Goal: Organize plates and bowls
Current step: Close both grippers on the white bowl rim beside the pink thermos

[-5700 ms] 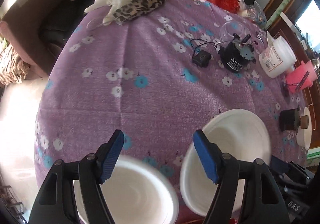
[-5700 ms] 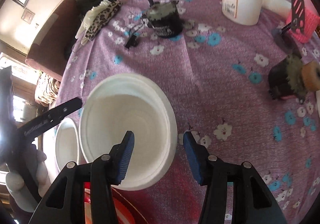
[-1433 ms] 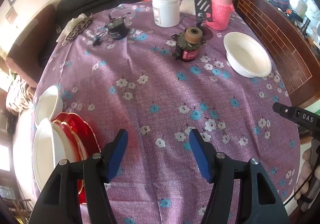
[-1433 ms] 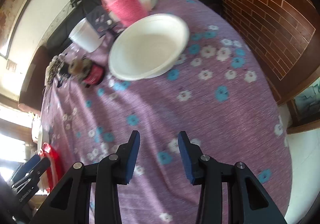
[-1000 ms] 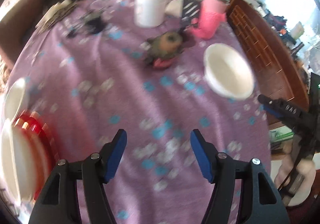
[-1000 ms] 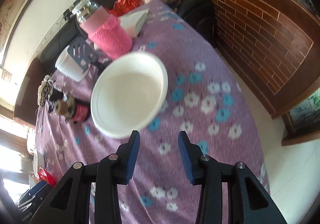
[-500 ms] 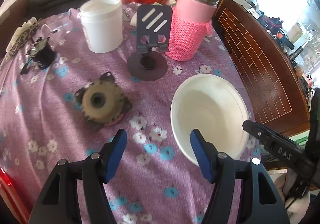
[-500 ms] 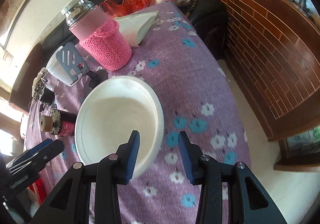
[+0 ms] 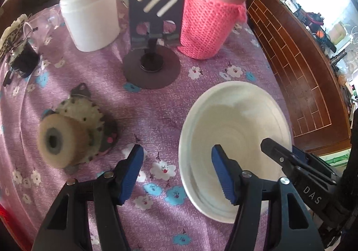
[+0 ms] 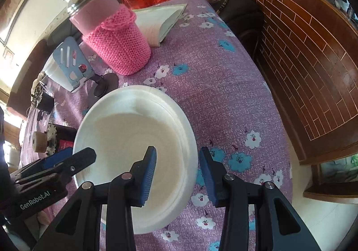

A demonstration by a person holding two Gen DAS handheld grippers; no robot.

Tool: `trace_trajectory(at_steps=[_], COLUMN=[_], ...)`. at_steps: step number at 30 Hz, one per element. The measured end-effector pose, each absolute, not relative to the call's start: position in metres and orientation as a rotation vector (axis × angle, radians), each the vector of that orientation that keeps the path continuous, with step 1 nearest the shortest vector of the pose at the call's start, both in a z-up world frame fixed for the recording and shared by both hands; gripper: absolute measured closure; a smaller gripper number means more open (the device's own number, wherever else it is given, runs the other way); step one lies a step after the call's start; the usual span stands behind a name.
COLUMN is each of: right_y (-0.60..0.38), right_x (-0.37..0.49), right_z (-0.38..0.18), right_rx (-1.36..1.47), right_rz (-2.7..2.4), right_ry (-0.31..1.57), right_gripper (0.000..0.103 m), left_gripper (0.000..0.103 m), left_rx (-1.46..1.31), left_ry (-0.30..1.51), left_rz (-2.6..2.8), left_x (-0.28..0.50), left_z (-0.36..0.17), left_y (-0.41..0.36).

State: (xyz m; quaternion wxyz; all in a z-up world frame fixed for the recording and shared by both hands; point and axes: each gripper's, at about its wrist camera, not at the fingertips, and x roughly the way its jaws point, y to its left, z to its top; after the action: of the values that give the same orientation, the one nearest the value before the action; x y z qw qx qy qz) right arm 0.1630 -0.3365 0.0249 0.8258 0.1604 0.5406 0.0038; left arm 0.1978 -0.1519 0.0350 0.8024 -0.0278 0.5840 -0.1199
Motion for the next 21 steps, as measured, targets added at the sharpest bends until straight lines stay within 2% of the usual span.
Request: trace_trajectory(at_steps=[6, 10, 14, 16, 21], right_y=[-0.336, -0.336, -0.335, -0.334, -0.339], right_x=[0.164, 0.164, 0.163, 0.163, 0.159], right_z=[0.02, 0.016, 0.014, 0.012, 0.014], right_rx=[0.357, 0.356, 0.359, 0.361, 0.392], right_rz=[0.017, 0.015, 0.019, 0.026, 0.026], right_ry=[1.154, 1.162, 1.169, 1.176, 1.165], right_gripper=[0.061, 0.064, 0.07, 0.084, 0.091], left_gripper=[0.056, 0.077, 0.088, 0.089, 0.09], left_rx=[-0.06, -0.046, -0.031, -0.006, -0.006], left_ry=[1.287, 1.306, 1.298, 1.283, 1.269], left_rz=[-0.249, -0.254, -0.263, -0.264, -0.257], left_x=[0.203, 0.202, 0.196, 0.192, 0.19], left_z=[0.018, 0.009, 0.009, 0.011, 0.017], left_y=[-0.157, -0.162, -0.167, -0.172, -0.175])
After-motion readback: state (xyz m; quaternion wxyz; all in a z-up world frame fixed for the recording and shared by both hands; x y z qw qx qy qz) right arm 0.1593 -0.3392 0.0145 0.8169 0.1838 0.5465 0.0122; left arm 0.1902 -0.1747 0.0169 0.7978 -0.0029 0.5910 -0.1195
